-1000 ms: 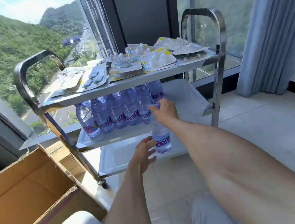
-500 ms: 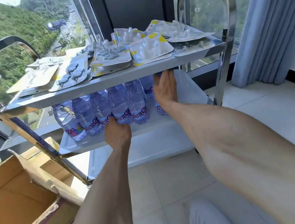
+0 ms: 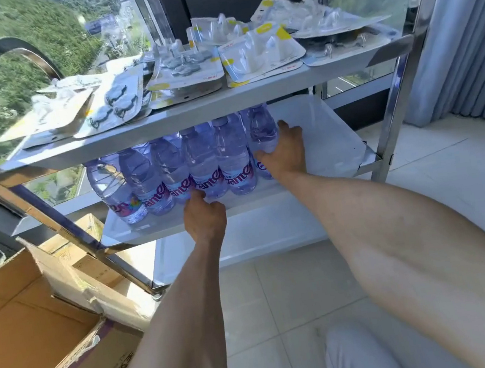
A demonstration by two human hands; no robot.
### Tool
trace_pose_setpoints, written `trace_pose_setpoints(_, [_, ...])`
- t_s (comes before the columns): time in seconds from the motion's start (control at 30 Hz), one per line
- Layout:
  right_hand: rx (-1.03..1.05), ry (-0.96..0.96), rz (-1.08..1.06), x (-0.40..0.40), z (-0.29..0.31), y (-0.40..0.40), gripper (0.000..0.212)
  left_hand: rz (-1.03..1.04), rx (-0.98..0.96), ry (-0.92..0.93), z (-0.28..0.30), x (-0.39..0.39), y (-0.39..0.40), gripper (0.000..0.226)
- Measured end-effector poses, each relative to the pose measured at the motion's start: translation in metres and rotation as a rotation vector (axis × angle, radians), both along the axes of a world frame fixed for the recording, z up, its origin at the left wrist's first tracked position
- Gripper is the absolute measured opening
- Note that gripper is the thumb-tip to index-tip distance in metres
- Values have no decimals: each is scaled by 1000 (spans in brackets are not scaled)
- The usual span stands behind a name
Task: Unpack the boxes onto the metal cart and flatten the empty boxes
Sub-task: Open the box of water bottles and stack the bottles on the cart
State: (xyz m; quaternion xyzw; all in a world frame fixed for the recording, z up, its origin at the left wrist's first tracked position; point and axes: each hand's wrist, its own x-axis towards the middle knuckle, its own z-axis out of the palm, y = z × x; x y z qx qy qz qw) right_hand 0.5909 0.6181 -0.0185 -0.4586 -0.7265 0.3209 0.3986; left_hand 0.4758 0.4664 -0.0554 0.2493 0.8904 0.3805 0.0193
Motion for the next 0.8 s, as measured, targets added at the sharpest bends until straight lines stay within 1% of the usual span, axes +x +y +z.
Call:
trace_pose_setpoints(0.07, [-88,-31,4,2,-15,0,63,14,-15,7,-3,-4,1,44])
trace_pose_setpoints(0.13, [-95,-29,6,-2,-20,2,63,41,-35,43,-4,-5,3,40])
trace_pose_setpoints(0.2, [-101,4,-12,-8,-20,5,58,38,-71,143,-5,-3,3,32])
trace_pose_setpoints(0.3, [-122,17,-29,-16,-17,10,50,-79,-160,307,-5,-5,4,28])
trace_pose_setpoints(0.4, [-131,22,-30,-23,-18,15,45,-56,-148,292,-2,-11,6,25])
trace_pose_setpoints(0.5, [-166,-15,-19,-29,-17,21,57,-47,-107,288,-3,-12,7,21])
trace_pose_setpoints(0.6, [-195,-43,8,-29,-16,24,68,-73,-80,285,-6,-12,7,24])
trace_pose_setpoints(0.67, [-214,-66,20,-27,-16,21,74,-101,-121,267,-4,-9,3,28])
trace_pose_setpoints(0.73, [-246,-86,-16,-24,-13,15,76,-143,-198,277,-3,-7,-4,28])
trace_pose_setpoints(0.8, [-239,-79,-104,-20,-11,6,65,-169,-270,307,-2,-4,-15,25])
